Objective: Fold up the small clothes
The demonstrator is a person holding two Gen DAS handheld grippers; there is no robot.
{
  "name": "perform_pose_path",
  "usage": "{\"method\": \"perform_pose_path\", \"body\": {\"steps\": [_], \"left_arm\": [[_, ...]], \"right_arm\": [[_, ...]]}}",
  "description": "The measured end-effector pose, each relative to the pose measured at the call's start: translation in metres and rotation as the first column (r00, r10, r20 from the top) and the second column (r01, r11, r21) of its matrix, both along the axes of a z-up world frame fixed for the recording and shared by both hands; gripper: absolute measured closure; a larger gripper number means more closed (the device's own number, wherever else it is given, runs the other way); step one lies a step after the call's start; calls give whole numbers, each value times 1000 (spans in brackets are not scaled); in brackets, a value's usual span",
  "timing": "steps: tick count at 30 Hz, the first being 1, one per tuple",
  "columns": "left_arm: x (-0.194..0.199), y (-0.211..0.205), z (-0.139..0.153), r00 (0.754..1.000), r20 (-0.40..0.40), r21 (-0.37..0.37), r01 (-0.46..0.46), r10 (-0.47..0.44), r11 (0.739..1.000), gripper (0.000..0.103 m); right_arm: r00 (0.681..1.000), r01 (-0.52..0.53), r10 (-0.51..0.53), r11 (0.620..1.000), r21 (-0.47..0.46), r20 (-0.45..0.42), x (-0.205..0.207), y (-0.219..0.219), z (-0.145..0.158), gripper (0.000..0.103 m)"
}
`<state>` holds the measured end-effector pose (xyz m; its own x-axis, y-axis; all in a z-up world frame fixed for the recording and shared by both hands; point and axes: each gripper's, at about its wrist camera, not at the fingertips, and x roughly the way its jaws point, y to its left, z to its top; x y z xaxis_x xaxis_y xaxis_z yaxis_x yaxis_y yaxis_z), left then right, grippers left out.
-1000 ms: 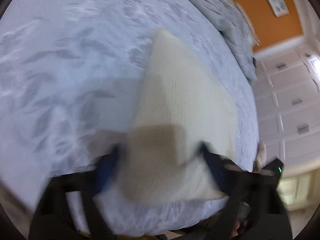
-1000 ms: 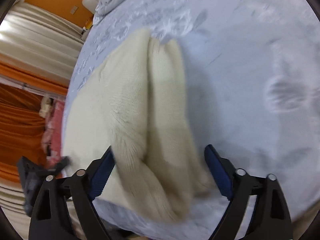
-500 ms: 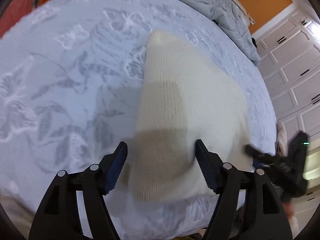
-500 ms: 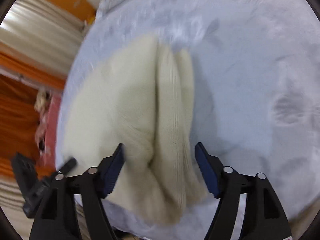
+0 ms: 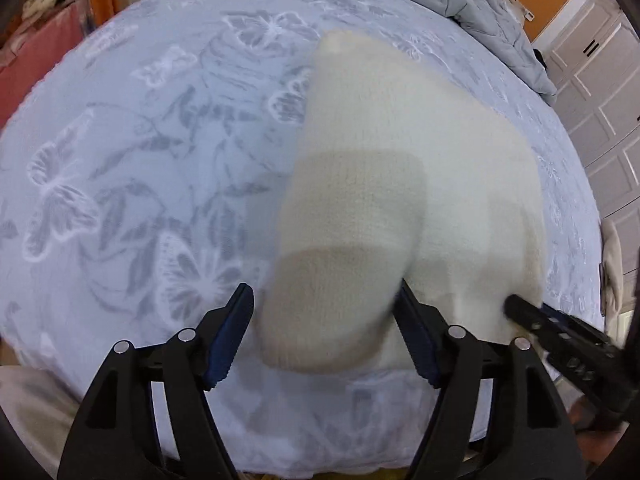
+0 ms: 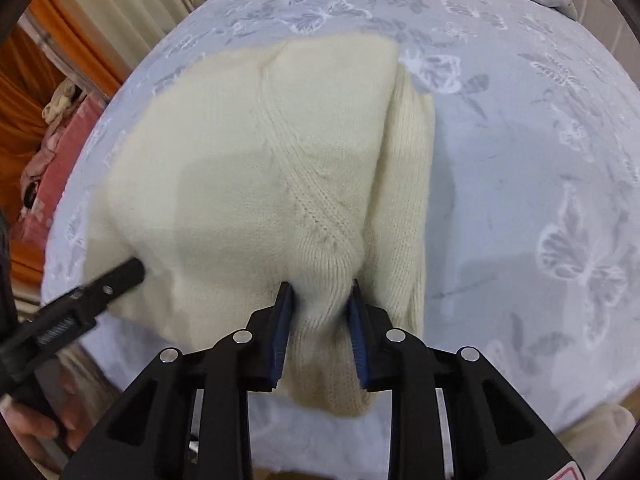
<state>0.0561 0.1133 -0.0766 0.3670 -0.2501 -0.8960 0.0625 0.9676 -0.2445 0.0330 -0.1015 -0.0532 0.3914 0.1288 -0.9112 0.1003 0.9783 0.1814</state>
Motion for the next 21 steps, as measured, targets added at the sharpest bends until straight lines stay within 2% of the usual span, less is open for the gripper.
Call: {"method": "perform_pose_path", "body": {"steps": [3,4,5,7,12,15,21], "left_arm": [[-14,-8,28,997,67,76,38,-43,996,37],[-20,-9,36,995,84,78,41,-48,996,37],[-25,-9,41,994,94,69,43,-50,997,37],[-32,-9,47,993,103,70,41,-48,997,37],[-54,-21,56,988,142,130,34,-52,991,32],[-68,-32,56,984,164,170,37,-65,985,31],[-93,-47,49,975,212,194,26,-68,981,23]], "right_arm": [[996,36,-38,999,16,78,-24,-6,29,71],[994,55,-56,998,21,93,-26,-7,36,66],[992,72,-73,997,14,103,-33,-10,39,63],[985,110,-106,994,-19,132,-45,-12,45,50],[967,170,-150,982,-81,208,-74,-13,50,26],[963,190,-164,975,-110,214,-81,-9,44,23],[952,218,-181,967,-129,248,-104,-2,29,17]]}}
